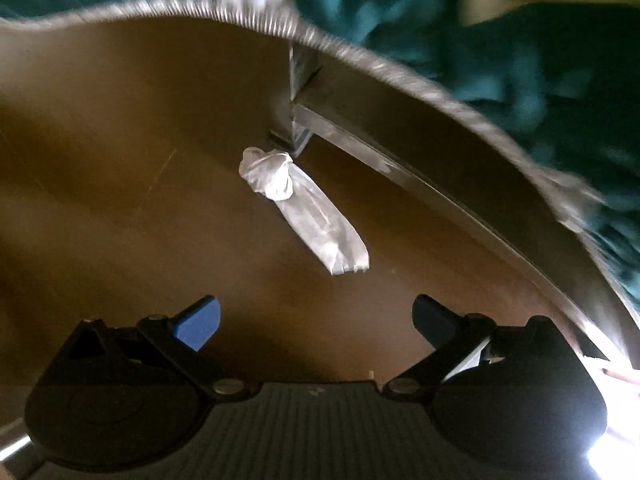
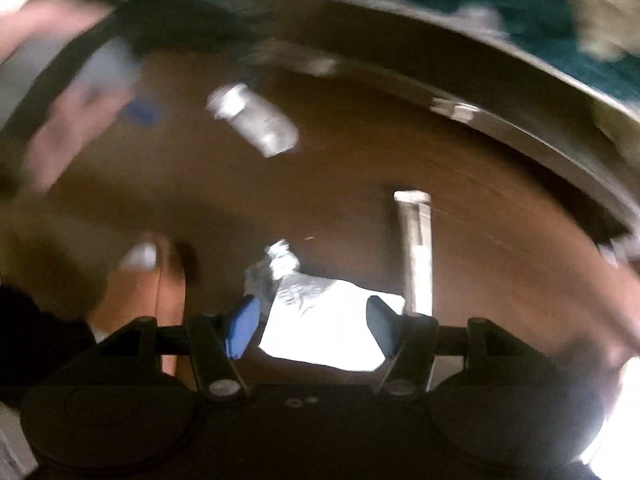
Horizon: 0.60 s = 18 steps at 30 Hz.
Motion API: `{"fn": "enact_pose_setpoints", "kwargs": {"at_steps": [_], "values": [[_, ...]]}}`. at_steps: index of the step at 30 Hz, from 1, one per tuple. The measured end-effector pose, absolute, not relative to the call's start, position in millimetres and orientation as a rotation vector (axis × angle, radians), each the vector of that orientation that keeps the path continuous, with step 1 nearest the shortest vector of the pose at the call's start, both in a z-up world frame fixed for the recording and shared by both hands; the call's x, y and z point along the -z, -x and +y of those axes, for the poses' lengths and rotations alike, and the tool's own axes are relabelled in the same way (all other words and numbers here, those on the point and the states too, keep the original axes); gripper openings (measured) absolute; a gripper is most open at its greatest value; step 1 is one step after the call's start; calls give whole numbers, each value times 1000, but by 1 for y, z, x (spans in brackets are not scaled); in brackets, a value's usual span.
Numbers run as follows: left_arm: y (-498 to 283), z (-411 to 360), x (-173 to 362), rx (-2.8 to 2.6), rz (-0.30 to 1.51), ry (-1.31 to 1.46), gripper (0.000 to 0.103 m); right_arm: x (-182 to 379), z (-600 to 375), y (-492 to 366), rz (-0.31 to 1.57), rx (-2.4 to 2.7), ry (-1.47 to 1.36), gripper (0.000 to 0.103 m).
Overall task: Collect trash
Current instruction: 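Grasp the white tissue with the left tool while the right tool grasps white paper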
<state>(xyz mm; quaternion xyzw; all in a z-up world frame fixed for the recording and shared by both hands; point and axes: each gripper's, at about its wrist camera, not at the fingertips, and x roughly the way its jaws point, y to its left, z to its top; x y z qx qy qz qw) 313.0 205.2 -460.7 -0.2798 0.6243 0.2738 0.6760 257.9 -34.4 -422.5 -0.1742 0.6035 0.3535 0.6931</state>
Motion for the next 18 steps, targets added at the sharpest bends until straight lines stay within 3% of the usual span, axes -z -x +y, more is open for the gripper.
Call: {"fn": "enact_pose_setpoints", "kwargs": {"at_steps": [7,18], "values": [[-320,231,517,-684,1393,725,103,465,23,-244,1293,-995,547,59],[-329,258,568,-780,1361,812,102,531,53,-272,1429,-967,553,59]]}}
